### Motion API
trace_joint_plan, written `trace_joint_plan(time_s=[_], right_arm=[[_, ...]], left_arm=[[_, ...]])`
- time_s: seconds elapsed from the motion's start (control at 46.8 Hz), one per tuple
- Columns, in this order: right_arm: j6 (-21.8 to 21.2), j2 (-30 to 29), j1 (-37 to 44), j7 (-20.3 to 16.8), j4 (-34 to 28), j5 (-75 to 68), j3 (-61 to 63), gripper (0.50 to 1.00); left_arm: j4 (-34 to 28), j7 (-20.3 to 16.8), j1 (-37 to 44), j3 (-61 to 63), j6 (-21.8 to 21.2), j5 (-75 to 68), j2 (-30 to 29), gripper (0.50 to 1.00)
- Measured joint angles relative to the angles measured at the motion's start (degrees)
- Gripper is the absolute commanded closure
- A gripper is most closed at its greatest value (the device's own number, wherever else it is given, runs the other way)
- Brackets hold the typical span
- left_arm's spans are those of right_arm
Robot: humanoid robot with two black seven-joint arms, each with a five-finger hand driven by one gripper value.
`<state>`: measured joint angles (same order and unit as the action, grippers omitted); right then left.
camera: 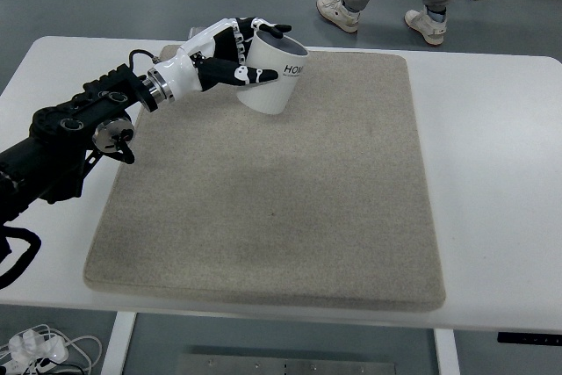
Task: Flip white cup upright
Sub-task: 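Lower the upright cup onto the mat with the left hand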
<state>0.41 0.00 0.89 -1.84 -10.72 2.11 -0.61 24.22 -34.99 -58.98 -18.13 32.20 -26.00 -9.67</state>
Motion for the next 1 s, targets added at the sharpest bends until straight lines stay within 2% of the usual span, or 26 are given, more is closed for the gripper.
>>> trace_joint_plan(time_s=[0.214,0.598,0.812,1.004], right_arm=[[0.0,0.0,0.0,0.0,0.0,0.0,0.0,0.548],[0.0,0.0,0.0,0.0,0.0,0.0,0.0,0.548],[0.0,0.0,0.0,0.0,0.0,0.0,0.0,0.548],[0.0,0.0,0.0,0.0,0.0,0.0,0.0,0.548]], left_arm=[[-3.2,0.0,1.6,0.7,-2.3,-0.1,1.8,1.0],[-2.5,0.0,3.0,0.8,-11.4,-0.3,2.2,0.984],[-2.4,0.0,3.0,0.9,-13.9,-1.1,2.6,0.956],[-2.3,0.0,3.3,0.8,-15.7,-3.1,2.9,0.819]])
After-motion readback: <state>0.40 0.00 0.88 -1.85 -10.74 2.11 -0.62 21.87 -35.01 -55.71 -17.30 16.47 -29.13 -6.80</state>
